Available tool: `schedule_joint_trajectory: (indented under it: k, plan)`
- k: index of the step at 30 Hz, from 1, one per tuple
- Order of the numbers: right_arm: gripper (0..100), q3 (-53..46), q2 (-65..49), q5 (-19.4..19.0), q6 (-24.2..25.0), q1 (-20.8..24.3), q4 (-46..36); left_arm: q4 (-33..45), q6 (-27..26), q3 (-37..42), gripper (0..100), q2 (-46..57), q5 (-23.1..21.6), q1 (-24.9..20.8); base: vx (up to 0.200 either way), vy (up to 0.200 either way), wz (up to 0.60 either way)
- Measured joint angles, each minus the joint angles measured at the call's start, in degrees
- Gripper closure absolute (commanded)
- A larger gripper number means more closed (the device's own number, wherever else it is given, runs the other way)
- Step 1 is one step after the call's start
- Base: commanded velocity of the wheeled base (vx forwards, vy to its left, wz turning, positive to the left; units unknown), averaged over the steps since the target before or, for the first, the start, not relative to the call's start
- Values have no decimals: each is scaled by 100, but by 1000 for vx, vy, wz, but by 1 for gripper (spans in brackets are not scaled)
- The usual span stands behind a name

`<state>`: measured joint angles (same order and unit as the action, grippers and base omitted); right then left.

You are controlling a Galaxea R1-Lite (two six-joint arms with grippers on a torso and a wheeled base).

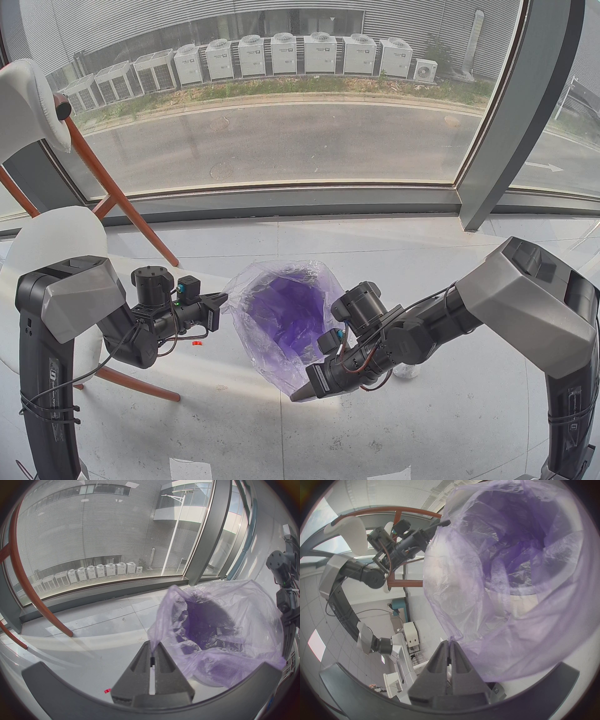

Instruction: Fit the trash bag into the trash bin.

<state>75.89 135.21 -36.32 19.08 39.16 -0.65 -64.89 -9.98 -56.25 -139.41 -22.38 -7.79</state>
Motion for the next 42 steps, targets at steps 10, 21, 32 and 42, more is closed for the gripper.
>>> schedule_joint_trajectory:
  k: [10, 21, 32, 42]
  plan:
    - [100, 193, 211, 958, -518, 513, -22, 52, -24, 276, 100, 134, -11, 94, 0, 0, 0]
    - [100, 1050, 750, 2124, -806, 950, -66, 235, -173, 400, 100, 212, -4, 336, 0, 0, 0]
    - [100, 1119, 761, 2105, -816, 1298, -80, 238, -173, 388, 100, 449, -6, 407, 0, 0, 0]
    - [100, 1268, 973, 2174, -802, 1606, -94, 273, -252, 390, 100, 457, 378, 482, 0, 0, 0]
